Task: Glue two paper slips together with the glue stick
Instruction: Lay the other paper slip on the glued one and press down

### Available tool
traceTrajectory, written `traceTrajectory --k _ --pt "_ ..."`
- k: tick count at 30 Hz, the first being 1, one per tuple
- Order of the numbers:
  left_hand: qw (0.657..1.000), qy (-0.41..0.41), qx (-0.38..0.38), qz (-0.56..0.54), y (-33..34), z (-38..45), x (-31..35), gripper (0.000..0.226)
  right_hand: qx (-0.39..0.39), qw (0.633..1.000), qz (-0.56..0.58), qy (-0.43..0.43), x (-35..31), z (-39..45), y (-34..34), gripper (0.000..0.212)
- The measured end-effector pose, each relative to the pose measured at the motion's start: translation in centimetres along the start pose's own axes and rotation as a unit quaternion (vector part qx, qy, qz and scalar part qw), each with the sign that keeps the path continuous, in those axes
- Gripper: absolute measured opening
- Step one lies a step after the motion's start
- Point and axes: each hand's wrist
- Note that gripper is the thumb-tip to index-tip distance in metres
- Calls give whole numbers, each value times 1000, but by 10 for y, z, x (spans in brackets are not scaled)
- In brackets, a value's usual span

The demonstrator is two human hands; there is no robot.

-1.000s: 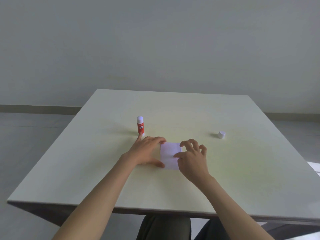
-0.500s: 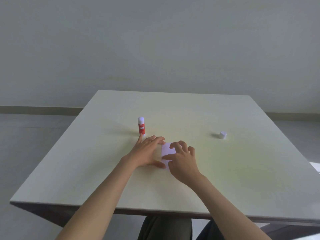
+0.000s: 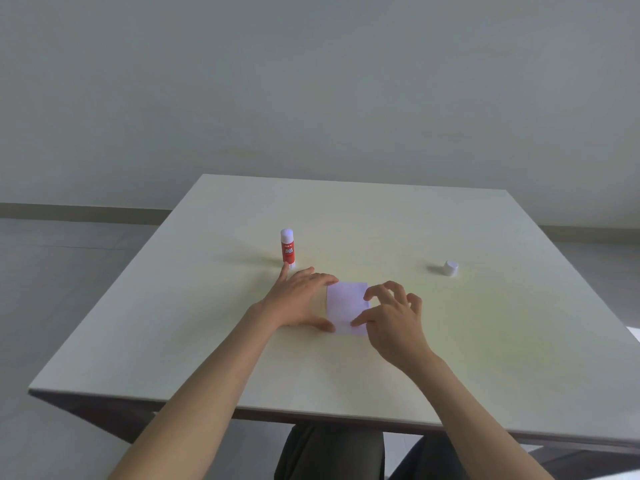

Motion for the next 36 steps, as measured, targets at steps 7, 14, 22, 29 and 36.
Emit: traceTrajectory --k 7,14,22,29,36 --pt "1000 -2 -6 6 2 0 -2 87 14 1000 5 17 10 0 -6 43" --pt "1000 -18 -16 -9 3 0 -2 85 -6 999 22 -42 -25 30 12 53" --pt "1000 6 10 -5 4 0 -4 77 18 1000 -20 10 10 27 10 47" --pt "1000 8 11 -21 2 -4 -3 76 11 999 -35 18 20 22 3 34" --pt "994 -15 18 -104 8 -9 -7 71 -16 999 -29 17 22 20 3 30"
Point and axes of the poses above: each hand's wrist, its own z-axis towards the middle knuckle, its own y-axis out of the palm, x = y × z, and after that the axes turned 10 degrees about x, right-handed
